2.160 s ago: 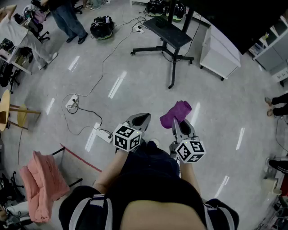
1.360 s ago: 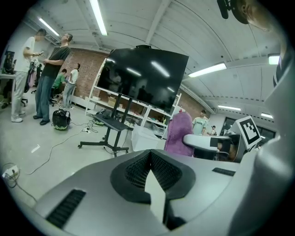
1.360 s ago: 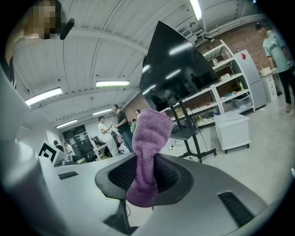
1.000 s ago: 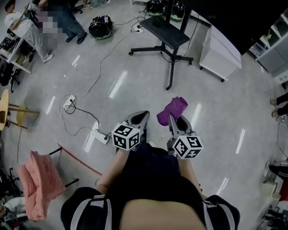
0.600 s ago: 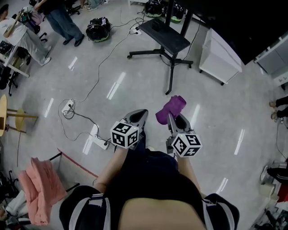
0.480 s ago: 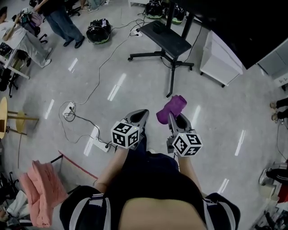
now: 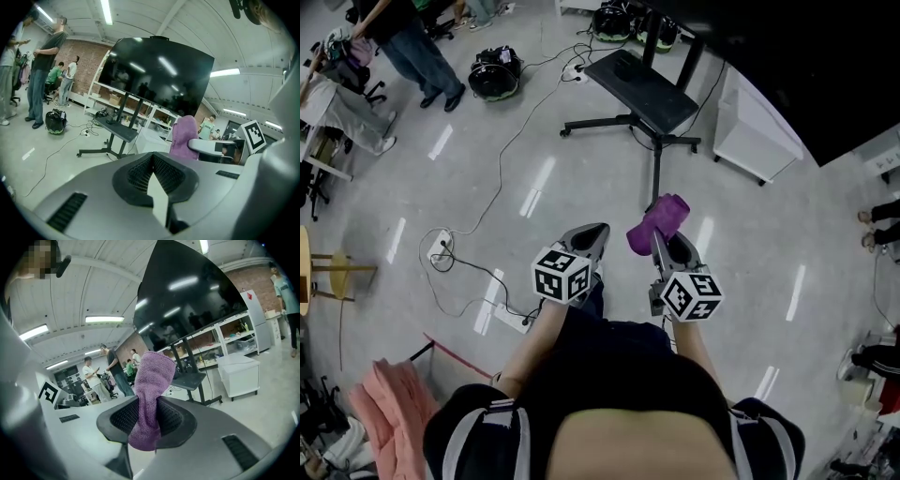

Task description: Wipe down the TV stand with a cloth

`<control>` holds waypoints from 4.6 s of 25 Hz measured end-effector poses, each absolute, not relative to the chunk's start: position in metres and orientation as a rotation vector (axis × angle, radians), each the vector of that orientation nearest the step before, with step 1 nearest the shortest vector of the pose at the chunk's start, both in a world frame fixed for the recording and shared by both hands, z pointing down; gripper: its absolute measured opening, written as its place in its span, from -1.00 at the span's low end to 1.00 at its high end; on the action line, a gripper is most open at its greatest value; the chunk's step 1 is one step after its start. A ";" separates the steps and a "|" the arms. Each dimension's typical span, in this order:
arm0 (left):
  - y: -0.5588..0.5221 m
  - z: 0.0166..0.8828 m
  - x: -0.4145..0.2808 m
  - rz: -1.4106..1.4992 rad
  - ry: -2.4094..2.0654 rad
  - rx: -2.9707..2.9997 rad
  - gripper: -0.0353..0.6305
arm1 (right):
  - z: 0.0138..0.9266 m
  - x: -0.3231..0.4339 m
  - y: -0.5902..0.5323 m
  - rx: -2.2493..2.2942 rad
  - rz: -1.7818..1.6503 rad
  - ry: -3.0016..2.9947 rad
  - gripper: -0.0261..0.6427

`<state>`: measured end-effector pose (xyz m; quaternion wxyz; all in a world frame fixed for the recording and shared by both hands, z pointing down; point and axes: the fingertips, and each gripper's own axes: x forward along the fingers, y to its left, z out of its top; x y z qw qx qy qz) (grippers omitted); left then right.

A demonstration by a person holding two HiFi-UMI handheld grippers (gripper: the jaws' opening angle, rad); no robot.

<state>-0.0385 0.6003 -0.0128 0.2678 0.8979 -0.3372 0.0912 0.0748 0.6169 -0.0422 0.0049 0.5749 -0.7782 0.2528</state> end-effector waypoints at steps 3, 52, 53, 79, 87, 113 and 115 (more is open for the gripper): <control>0.574 -0.013 -0.043 0.247 -0.891 2.439 -0.87 | -0.040 0.073 0.596 1.825 0.793 -2.415 -0.61; 0.333 -0.005 -0.042 0.258 -0.866 2.460 -0.87 | -0.036 0.113 0.349 1.794 0.636 -2.360 -0.61; 0.326 -0.006 -0.037 0.254 -0.859 2.463 -0.87 | -0.034 0.116 0.341 1.791 0.640 -2.355 -0.61; 0.132 0.006 0.051 0.287 -0.829 2.481 -0.87 | -0.007 0.179 0.140 1.720 0.632 -2.290 -0.61; 0.073 0.007 0.054 0.275 -0.914 2.483 -0.87 | 0.001 0.168 0.077 1.621 0.535 -2.300 -0.61; -0.053 0.023 0.086 0.335 -0.730 2.535 -0.87 | -0.013 0.161 -0.060 1.764 -0.007 -2.088 -0.61; -0.059 0.028 0.088 0.321 -0.716 2.531 -0.87 | -0.009 0.160 -0.067 1.771 -0.026 -2.071 -0.61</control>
